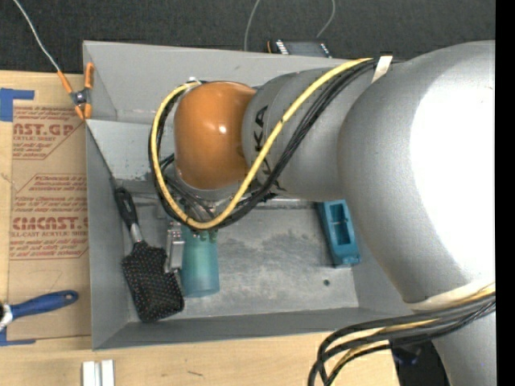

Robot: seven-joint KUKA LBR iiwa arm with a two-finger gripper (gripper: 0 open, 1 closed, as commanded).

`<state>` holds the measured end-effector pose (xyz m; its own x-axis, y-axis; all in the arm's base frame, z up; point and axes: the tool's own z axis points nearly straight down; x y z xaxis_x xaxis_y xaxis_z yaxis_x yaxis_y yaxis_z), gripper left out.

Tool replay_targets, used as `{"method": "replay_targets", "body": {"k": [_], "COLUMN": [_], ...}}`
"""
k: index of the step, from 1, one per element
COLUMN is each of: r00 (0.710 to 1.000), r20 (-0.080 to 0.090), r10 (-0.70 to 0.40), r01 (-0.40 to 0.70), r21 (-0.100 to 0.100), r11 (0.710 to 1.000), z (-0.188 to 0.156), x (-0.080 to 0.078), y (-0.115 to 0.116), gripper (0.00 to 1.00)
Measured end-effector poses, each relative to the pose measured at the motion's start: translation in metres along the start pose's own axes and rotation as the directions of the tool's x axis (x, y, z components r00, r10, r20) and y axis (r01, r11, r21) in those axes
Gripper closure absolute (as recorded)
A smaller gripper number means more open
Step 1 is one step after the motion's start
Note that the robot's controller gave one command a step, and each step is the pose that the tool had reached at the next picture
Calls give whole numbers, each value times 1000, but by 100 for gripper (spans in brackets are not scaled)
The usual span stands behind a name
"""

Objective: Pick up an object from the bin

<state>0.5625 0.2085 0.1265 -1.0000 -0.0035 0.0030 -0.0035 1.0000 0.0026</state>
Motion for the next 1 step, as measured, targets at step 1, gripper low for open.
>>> {"method": "replay_targets", "body": {"k": [1], "r00": [990], "r20": [0], "r10": [139], "r01": [-139], "r21": [-1], "r11": [990], "z": [-24], "x": [27], "y": [-37], "gripper": [0]}}
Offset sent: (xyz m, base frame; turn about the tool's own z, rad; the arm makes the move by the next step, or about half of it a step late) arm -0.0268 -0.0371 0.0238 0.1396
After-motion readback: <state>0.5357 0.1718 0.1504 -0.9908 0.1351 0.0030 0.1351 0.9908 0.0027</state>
